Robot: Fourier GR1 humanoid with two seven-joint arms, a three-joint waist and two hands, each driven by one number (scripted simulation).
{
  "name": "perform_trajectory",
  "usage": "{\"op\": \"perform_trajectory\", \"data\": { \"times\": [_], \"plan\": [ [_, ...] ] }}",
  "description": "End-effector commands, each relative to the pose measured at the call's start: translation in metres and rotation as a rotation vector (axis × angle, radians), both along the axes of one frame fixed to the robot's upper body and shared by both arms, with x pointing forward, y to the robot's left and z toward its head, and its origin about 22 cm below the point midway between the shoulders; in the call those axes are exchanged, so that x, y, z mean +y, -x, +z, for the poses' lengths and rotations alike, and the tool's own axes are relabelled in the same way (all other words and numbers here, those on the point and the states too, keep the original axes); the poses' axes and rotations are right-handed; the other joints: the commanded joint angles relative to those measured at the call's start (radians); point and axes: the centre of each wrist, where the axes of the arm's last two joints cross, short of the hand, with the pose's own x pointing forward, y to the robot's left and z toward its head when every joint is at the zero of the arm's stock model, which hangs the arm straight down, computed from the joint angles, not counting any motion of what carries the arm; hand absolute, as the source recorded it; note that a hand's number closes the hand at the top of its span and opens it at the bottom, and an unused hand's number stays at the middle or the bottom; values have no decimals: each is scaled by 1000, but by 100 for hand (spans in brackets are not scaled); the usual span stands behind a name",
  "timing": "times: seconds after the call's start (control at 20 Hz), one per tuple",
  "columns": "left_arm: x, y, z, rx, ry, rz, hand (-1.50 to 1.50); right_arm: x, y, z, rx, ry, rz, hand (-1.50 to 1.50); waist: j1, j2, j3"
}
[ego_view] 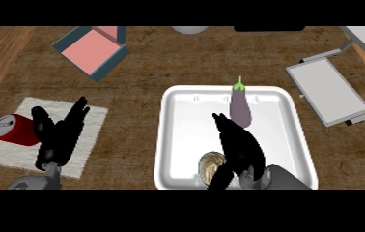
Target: Pick the cupcake from the tray and place it in the tiered shelf
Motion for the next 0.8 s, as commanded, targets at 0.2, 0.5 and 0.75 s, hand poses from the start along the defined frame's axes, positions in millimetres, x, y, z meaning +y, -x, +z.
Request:
{"op": "perform_trajectory", "data": {
  "times": [0.2, 0.5, 0.75],
  "plan": [
    [0, -10, -2, 48, 34, -6, 0, 14, -8, -17, 32, 30, -84, -150, -1, 8, -9],
    [12, -10, -11, 53, 15, -8, 0, 31, 5, -33, 96, 39, 39, 150, -3, 9, -9],
    [12, 8, -8, 40, 12, -11, 0, 26, 8, -49, 138, -7, 154, 150, 5, 7, -9]
  ]
}}
